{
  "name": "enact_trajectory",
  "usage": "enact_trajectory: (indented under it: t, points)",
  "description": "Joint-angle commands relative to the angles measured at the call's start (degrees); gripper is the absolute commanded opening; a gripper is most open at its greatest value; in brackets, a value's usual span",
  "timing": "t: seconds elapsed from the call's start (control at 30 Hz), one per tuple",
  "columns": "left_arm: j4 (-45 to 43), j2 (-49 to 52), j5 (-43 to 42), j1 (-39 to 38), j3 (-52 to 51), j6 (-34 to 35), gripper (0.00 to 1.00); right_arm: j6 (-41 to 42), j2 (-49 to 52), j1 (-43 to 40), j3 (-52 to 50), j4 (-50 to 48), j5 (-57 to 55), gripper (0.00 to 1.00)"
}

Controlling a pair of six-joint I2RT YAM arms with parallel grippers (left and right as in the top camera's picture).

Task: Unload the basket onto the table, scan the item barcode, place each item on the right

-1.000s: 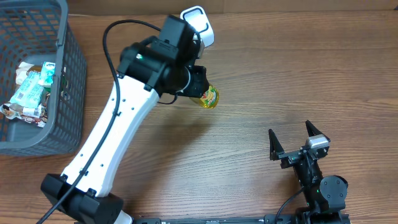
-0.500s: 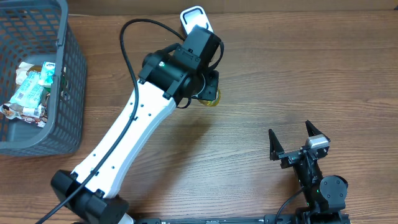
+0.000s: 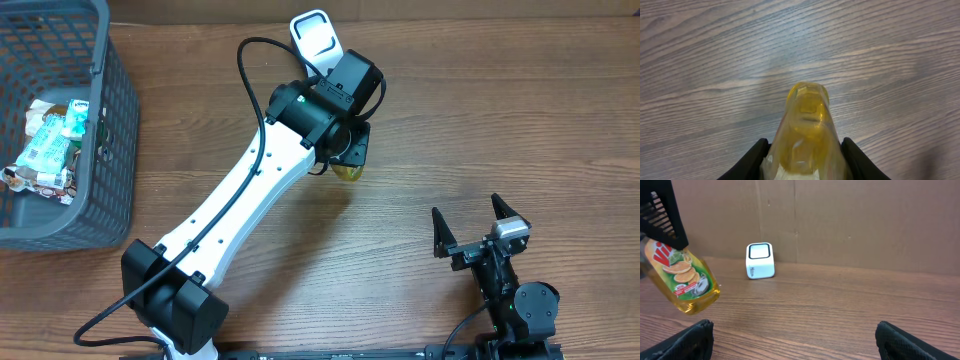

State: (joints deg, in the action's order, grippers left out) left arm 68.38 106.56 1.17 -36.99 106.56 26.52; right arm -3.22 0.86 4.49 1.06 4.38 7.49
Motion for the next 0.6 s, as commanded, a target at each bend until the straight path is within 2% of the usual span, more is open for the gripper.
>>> enact_trajectory:
  t: [0.0,0.57]
  points:
    - [-1.20,0.94,0.96,-0.20,1.16,1.01,0.04,-0.26,-0.04,-0.39,-0.59,-0.17,-0.35,1.00]
    - [-1.79,1.84,2.40,-0.22,1.16,2.05,0.04,-0.24,-0.04,-0.39,-0.59,-0.17,-0.37,1.00]
